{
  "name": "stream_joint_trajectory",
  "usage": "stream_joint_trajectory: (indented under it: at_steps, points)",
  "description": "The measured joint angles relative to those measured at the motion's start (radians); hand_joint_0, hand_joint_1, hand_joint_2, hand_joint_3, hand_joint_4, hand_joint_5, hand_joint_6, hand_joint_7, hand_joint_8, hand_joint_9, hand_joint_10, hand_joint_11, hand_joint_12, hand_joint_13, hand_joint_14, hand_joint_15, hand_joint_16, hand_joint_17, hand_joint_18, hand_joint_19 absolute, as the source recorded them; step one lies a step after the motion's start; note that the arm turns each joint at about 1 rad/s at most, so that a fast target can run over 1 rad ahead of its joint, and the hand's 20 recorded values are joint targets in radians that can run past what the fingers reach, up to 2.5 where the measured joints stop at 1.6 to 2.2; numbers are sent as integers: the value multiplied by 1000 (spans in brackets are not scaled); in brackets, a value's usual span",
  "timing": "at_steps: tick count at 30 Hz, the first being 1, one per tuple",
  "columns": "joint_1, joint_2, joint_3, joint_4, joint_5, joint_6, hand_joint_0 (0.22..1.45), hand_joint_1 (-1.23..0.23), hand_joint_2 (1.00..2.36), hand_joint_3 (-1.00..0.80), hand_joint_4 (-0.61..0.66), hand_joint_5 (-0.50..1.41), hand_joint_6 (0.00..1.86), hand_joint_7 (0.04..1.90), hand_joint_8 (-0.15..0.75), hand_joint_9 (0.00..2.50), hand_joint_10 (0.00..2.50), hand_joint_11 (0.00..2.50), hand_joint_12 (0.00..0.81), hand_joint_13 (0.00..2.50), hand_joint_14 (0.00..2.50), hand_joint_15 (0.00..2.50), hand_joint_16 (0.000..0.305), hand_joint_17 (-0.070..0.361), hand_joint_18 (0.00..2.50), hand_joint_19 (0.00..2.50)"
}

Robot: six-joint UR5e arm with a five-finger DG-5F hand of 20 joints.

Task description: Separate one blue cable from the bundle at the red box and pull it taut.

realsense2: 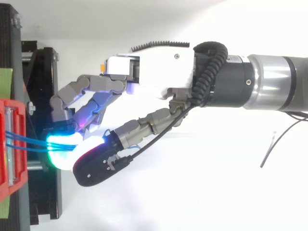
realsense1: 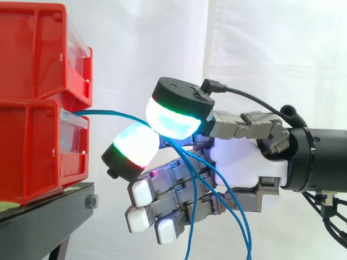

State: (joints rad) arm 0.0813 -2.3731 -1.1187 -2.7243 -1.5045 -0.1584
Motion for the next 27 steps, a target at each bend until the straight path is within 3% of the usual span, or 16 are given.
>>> stream_joint_trajectory:
  at_steps: [3,12,20,27]
  points:
    - [0,0,0,0,-2,-3,557,-633,1000,-500,141,-193,848,1002,302,808,21,759,370,745,23,582,53,119,679,730]
    - [0,0,2,0,-3,-6,576,-488,1000,-500,131,-170,828,1038,305,859,21,752,367,765,21,591,52,117,682,737]
    - [-1,0,3,-1,-5,-6,586,-647,1016,-217,106,-167,838,1085,301,864,21,779,366,769,23,600,51,115,692,743]
    - [-3,0,3,-2,-6,-6,600,-753,1018,-164,93,-182,859,1059,303,844,23,830,370,755,22,601,52,118,698,729]
